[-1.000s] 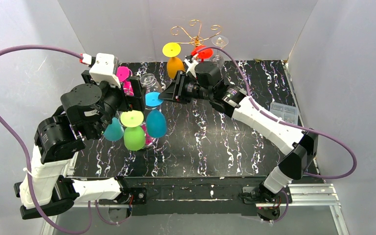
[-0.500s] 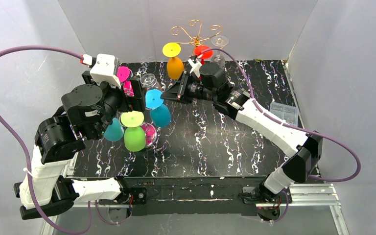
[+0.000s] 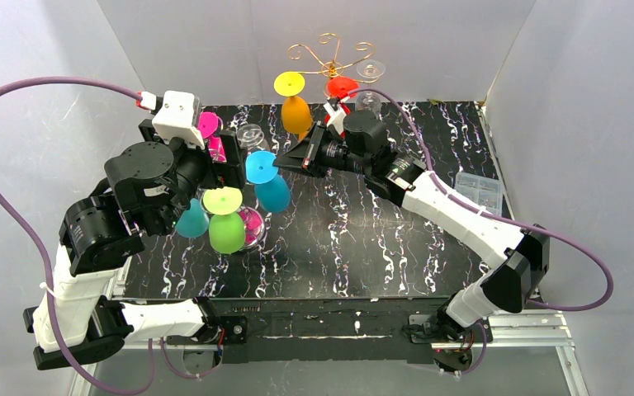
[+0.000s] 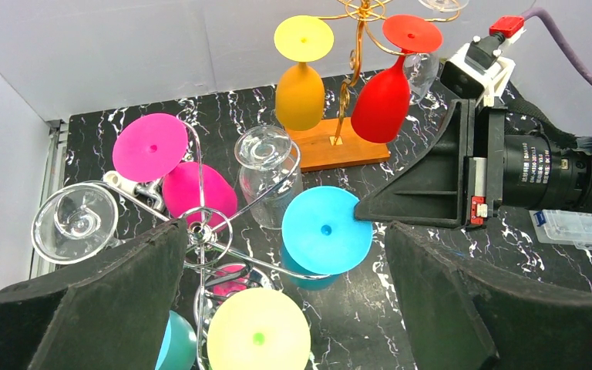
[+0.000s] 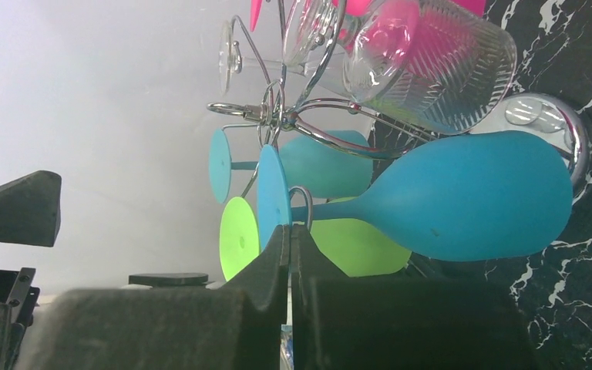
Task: Take the wine glass off the wine glass rack
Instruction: Pick up the wine glass from the wine rack.
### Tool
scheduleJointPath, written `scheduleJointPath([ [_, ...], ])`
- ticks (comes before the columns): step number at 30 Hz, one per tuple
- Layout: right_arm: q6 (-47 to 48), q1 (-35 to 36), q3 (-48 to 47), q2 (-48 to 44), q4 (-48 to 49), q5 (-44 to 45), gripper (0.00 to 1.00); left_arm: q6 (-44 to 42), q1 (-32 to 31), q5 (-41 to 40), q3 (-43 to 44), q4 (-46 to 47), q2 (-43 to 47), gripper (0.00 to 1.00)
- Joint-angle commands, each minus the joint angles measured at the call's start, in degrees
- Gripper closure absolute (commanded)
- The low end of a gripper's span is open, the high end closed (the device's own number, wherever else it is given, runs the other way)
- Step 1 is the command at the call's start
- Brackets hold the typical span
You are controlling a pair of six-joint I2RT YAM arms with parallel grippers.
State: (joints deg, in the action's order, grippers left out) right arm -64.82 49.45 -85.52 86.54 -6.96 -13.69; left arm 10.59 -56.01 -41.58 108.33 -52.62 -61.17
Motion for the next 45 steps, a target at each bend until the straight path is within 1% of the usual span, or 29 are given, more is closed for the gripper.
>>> scheduleJointPath([
  [1,-2.7,-0.4,0.8,-2.9,4.8,-1.0,0.99,0.7,-0.2,-1.6,-0.4,1.1,0.3,0.01],
  [19,-5.4,-0.3,1.5,-4.7,5.9,-1.9,0.99,1.1,-0.2,-1.8,-0.8,1.1,0.3,0.01],
  [45,-4.8,3.5,-2.7,0.7,3.6,-2.2,0.99,1.5,-0.2,-2.9,-2.2,1.1,1.8,0.01],
])
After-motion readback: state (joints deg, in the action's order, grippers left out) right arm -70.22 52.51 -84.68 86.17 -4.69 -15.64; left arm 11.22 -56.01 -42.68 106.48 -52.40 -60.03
